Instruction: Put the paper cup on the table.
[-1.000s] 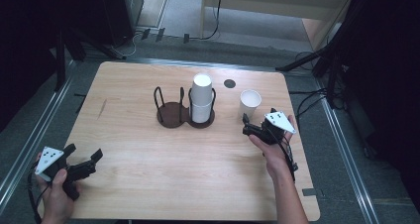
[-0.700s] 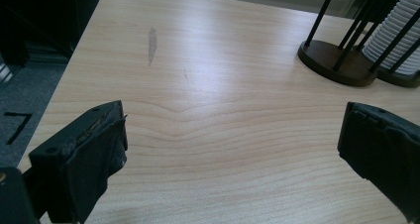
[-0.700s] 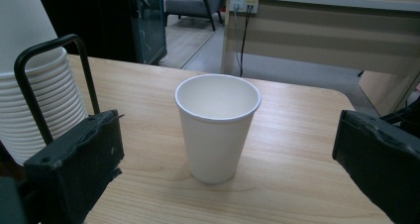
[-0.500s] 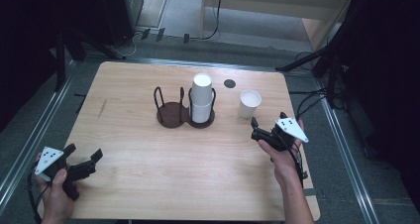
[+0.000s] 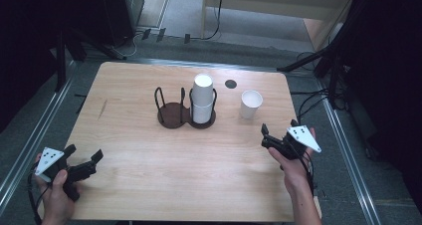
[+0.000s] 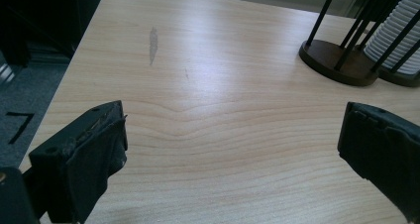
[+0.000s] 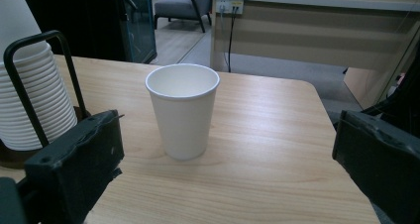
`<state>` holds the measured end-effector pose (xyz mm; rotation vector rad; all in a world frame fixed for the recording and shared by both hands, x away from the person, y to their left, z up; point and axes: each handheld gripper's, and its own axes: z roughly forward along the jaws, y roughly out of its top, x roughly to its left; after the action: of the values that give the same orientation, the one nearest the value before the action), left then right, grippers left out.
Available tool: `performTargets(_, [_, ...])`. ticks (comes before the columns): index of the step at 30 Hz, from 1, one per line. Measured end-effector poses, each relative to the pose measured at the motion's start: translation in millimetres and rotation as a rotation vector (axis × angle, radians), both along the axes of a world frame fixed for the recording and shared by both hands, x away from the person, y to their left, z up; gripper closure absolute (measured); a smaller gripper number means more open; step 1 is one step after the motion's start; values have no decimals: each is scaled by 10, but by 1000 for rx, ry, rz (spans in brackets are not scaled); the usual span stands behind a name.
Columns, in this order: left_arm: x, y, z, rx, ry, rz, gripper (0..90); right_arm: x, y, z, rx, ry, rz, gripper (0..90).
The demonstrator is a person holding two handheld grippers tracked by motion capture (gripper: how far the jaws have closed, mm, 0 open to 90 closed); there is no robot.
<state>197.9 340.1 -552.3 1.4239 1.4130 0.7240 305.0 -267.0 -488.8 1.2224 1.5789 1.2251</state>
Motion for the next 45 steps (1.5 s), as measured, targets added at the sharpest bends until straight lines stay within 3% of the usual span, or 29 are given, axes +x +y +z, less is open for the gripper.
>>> performTargets(19, [-3, -9, 0, 2, -4, -3, 0, -255, -282, -24, 5, -6, -35, 0])
performTargets(33, [-4, -10, 0, 4, -5, -6, 0, -450, -487, -138, 39, 8, -59, 0])
performTargets(45, [-5, -13, 1, 7, -4, -12, 0, -619, -607, -272, 26, 11, -64, 0])
